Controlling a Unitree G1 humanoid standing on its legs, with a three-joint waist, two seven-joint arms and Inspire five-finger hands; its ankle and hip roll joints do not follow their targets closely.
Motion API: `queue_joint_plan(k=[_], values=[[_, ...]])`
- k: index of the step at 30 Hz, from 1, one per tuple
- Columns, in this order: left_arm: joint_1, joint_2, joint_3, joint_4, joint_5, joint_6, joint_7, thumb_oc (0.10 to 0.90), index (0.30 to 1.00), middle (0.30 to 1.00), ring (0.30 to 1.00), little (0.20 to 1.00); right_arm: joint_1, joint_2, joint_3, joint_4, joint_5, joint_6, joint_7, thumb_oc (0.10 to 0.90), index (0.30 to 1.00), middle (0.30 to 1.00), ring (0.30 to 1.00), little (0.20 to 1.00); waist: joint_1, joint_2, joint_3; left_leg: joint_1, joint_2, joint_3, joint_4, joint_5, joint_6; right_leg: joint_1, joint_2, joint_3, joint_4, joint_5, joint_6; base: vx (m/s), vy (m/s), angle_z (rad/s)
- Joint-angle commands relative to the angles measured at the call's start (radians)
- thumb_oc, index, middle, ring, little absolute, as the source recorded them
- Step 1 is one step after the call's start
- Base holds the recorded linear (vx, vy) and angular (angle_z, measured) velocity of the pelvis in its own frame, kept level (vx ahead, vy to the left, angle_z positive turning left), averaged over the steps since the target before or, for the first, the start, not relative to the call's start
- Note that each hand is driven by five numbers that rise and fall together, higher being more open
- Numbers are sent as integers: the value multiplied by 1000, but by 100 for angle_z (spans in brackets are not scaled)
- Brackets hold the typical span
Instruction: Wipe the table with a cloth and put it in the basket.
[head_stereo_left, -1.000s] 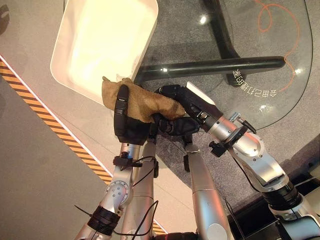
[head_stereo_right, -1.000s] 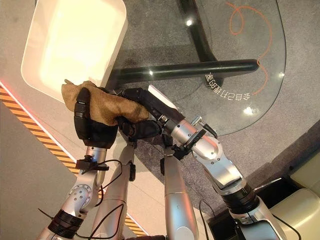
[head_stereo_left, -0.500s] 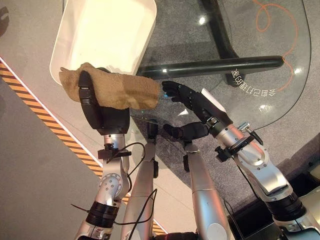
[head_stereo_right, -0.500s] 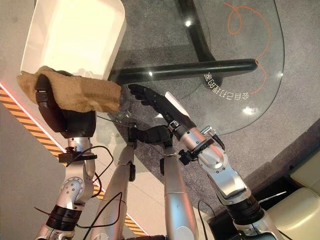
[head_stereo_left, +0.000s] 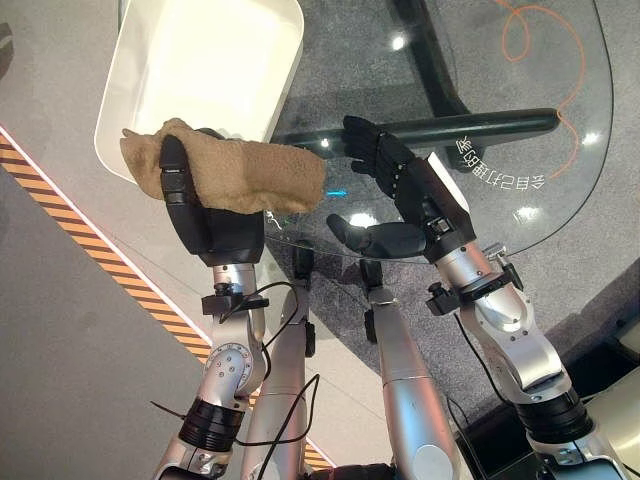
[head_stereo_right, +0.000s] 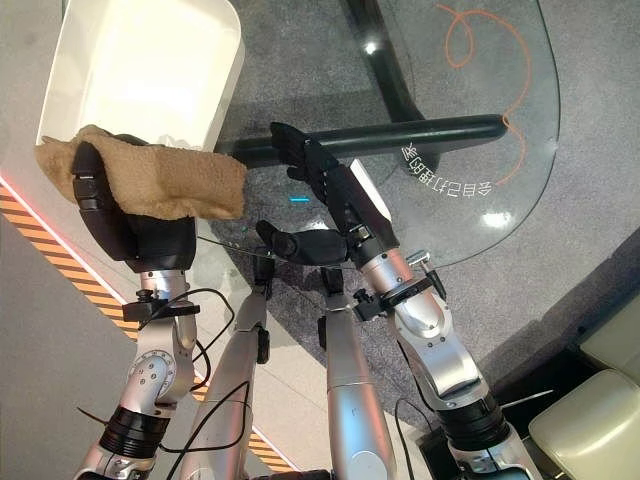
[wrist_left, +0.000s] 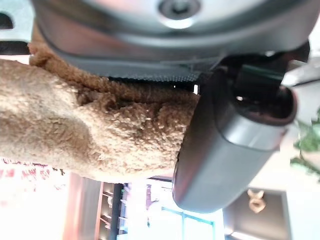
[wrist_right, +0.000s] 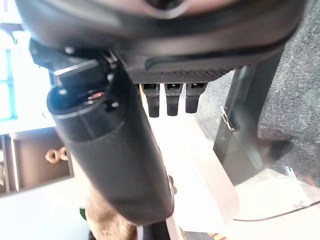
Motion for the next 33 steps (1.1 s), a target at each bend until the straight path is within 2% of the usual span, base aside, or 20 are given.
queue_joint_plan(k=[1, 4, 8, 9, 11, 12, 13, 14, 15, 16, 17, 18, 20, 21, 22, 23, 24, 25, 28, 33], values=[[-40, 15, 21, -216, 263, -108, -57, 100, 300, 300, 300, 200, 6, 18, -18, -77, 34, -31, -3, 800, 900, 900, 900, 900, 2, 1, -27, 54, -44, 36, 53, -124, 44, 29, 52, 33, -175, 164, 16, 9, 45, -2], [-45, 35, 12, -224, 381, -181, -23, 100, 300, 300, 300, 200, 20, 4, 12, -56, 69, 2, -4, 800, 900, 900, 900, 900, 0, 4, -27, 64, -44, 40, 50, -128, 43, 39, 53, 30, -176, 156, 13, 1, 45, -6], [-61, 66, -6, -232, 622, -296, 116, 100, 300, 300, 300, 200, 44, -10, 43, -33, 119, 32, 10, 800, 900, 900, 900, 900, -5, 17, -27, 59, -48, 45, 49, -119, 39, 32, 57, 32, -175, 158, 9, 1, 70, -13], [-59, 73, -10, -229, 722, -335, 192, 100, 300, 300, 300, 200, 62, -12, 52, -24, 126, 40, 23, 800, 900, 900, 900, 900, -8, 21, -27, 61, -50, 46, 49, -118, 38, 33, 58, 32, -175, 156, 7, 10, 73, -11], [-61, 76, -13, -231, 797, -351, 258, 100, 300, 300, 300, 200, 70, -14, 57, -20, 132, 46, 29, 800, 900, 900, 900, 900, -10, 23, -27, 61, -52, 46, 50, -118, 38, 33, 59, 32, -174, 155, 6, 19, 64, -4], [-63, 84, -21, -223, 970, -388, 409, 100, 300, 300, 300, 200, 87, -16, 80, -6, 143, 49, 34, 800, 900, 900, 900, 900, -14, 26, -27, 68, -55, 47, 52, -124, 39, 38, 60, 33, -172, 146, 3, 2, 55, -1], [-68, 87, -20, -222, 1009, -390, 442, 100, 300, 300, 300, 200, 83, -17, 83, -3, 143, 48, 35, 800, 900, 900, 900, 900, -14, 27, -27, 61, -55, 47, 52, -119, 39, 30, 60, 34, -173, 152, 3, 27, 82, -4], [-69, 95, -21, -217, 1145, -391, 565, 100, 300, 300, 300, 200, 91, -19, 96, 5, 150, 57, 37, 800, 900, 900, 900, 900, -16, 29, -27, 66, -57, 47, 56, -126, 38, 35, 60, 33, -172, 144, 2, -7, 32, -10], [-74, 95, -23, -223, 1167, -387, 588, 100, 300, 300, 300, 200, 85, -19, 94, 6, 150, 57, 37, 800, 900, 900, 900, 900, -15, 30, -27, 57, -57, 47, 55, -120, 38, 27, 60, 34, -173, 150, 3, 20, 72, -14], [-76, 112, -19, -212, 1268, -392, 743, 100, 300, 300, 300, 200, 99, -26, 112, 17, 159, 72, 46, 800, 900, 900, 900, 900, -16, 35, -27, 60, -61, 46, 61, -125, 37, 31, 60, 35, -170, 140, 0, 8, 55, -12], [-76, 112, -24, -218, 1345, -376, 817, 100, 300, 300, 300, 200, 101, -28, 116, 19, 160, 79, 47, 800, 900, 900, 900, 900, -16, 36, -27, 59, -62, 45, 62, -125, 37, 30, 60, 35, -170, 139, -1, 27, 105, -5], [-50, 153, 32, -180, 1344, -387, 828, 100, 300, 300, 300, 200, 110, -37, 111, 58, 156, 68, 69, 800, 900, 900, 900, 900, -13, 48, -27, 63, -64, 42, 59, -117, 28, 33, 59, 30, -168, 136, -6, 24, 114, -1], [-43, 213, 146, -97, 1166, -418, 711, 100, 300, 300, 300, 200, 111, -64, 89, 115, 176, 60, 110, 800, 900, 900, 900, 900, -14, 68, -27, 72, -62, 47, 57, -109, 18, 39, 51, 25, -165, 131, -6, 56, 179, -2], [-61, 246, 241, -18, 1033, -410, 615, 100, 300, 300, 300, 200, 114, -79, 68, 174, 185, 53, 157, 800, 900, 900, 900, 900, -17, 87, -27, 82, -59, 58, 63, -111, 11, 44, 46, 26, -155, 120, -9, 94, 248, -4], [-96, 282, 298, 54, 962, -392, 583, 100, 300, 300, 300, 200, 112, -87, 56, 234, 173, 44, 198, 800, 900, 900, 900, 900, -23, 100, -27, 90, -58, 66, 68, -115, 7, 48, 43, 30, -148, 111, -11, 83, 214, -5], [-104, 289, 303, 68, 951, -393, 574, 100, 300, 300, 300, 200, 109, -87, 55, 242, 171, 42, 202, 800, 900, 900, 900, 900, -23, 100, -27, 90, -58, 67, 69, -116, 7, 47, 43, 31, -146, 109, -11, 80, 205, -7], [-155, 322, 337, 116, 989, -353, 648, 100, 300, 300, 300, 200, 98, -99, 62, 267, 158, 62, 216, 800, 900, 900, 900, 900, -31, 109, -27, 96, -57, 75, 75, -119, 6, 49, 42, 39, -141, 103, -15, 82, 197, -8], [-198, 349, 344, 146, 1073, -323, 755, 100, 300, 300, 300, 200, 89, -110, 76, 263, 162, 99, 213, 800, 900, 900, 900, 900, -39, 113, -27, 94, -59, 79, 81, -120, 6, 45, 43, 51, -136, 99, -19, 89, 209, -7], [-260, 404, 341, 216, 1276, -230, 955, 100, 300, 300, 300, 200, 82, -131, 102, 231, 173, 180, 197, 800, 900, 900, 900, 900, -50, 118, -27, 80, -62, 84, 92, -118, 5, 26, 50, 76, -127, 99, -25, 69, 138, 0], [-322, 469, 333, 353, 1381, -152, 1068, 100, 300, 300, 300, 200, 93, -153, 130, 250, 159, 202, 193, 800, 900, 900, 900, 900, -63, 128, -27, 64, -61, 99, 103, -119, 6, 4, 48, 97, -121, 101, -26, 64, 109, -4]])
